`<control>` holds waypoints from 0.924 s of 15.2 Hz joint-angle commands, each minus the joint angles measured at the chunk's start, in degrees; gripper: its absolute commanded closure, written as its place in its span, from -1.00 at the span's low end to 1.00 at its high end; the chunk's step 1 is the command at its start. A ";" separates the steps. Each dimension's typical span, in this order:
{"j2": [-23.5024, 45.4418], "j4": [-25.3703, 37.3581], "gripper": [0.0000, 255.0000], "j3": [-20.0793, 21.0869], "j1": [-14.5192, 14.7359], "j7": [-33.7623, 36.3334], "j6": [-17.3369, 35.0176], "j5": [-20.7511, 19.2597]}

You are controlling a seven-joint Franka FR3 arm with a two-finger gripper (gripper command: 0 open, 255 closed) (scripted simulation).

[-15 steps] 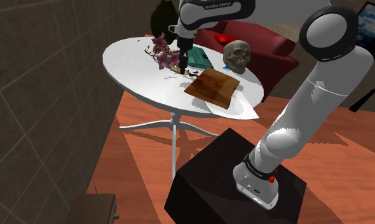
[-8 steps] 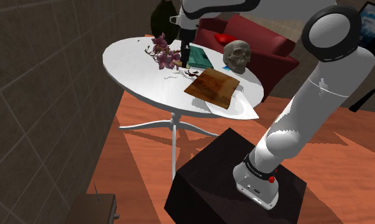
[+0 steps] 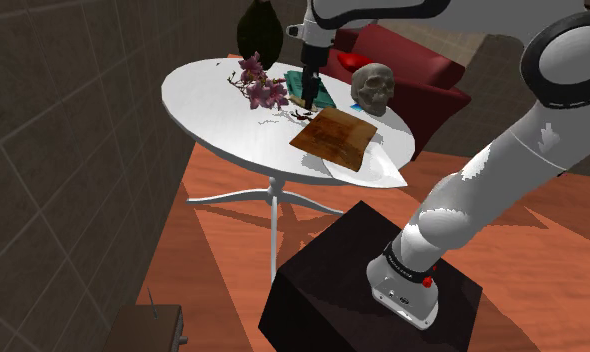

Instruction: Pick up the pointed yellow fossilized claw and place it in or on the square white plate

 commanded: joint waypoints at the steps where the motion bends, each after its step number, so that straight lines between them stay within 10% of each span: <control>1: -4.68 -4.63 1.00 -0.26 -0.21 -0.41 -0.03 -0.16; 14: -35.54 -27.53 1.00 -2.27 -2.15 -3.70 -7.76 -2.22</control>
